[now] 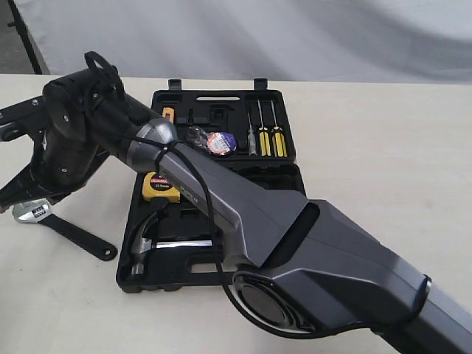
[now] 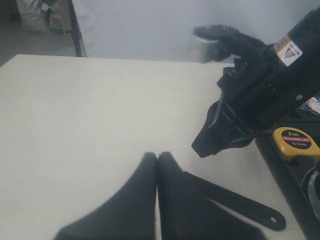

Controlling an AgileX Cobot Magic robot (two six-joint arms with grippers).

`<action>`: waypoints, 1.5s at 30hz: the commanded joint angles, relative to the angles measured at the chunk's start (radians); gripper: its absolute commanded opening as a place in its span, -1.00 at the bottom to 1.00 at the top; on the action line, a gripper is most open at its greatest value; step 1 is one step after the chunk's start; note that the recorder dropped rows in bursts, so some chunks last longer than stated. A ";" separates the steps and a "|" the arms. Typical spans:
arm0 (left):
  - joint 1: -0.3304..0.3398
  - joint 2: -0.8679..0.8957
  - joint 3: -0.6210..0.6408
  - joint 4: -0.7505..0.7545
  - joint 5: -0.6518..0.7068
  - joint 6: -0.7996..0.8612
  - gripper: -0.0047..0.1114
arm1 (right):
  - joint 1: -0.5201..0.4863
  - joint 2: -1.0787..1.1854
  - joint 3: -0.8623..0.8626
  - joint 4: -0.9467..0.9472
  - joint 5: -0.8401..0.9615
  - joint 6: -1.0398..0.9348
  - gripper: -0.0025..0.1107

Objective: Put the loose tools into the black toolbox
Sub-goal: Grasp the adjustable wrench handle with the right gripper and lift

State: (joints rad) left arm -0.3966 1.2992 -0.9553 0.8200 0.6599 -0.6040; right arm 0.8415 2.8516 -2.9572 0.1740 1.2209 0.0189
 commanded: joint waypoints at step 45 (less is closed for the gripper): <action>0.003 -0.008 0.009 -0.014 -0.017 -0.010 -0.89 | 0.055 -0.047 -0.008 -0.100 0.000 -0.098 -0.96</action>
State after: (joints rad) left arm -0.3966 1.2992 -0.9553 0.8200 0.6599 -0.6040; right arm 0.9025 2.8310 -2.9632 0.0747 1.2298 -0.0801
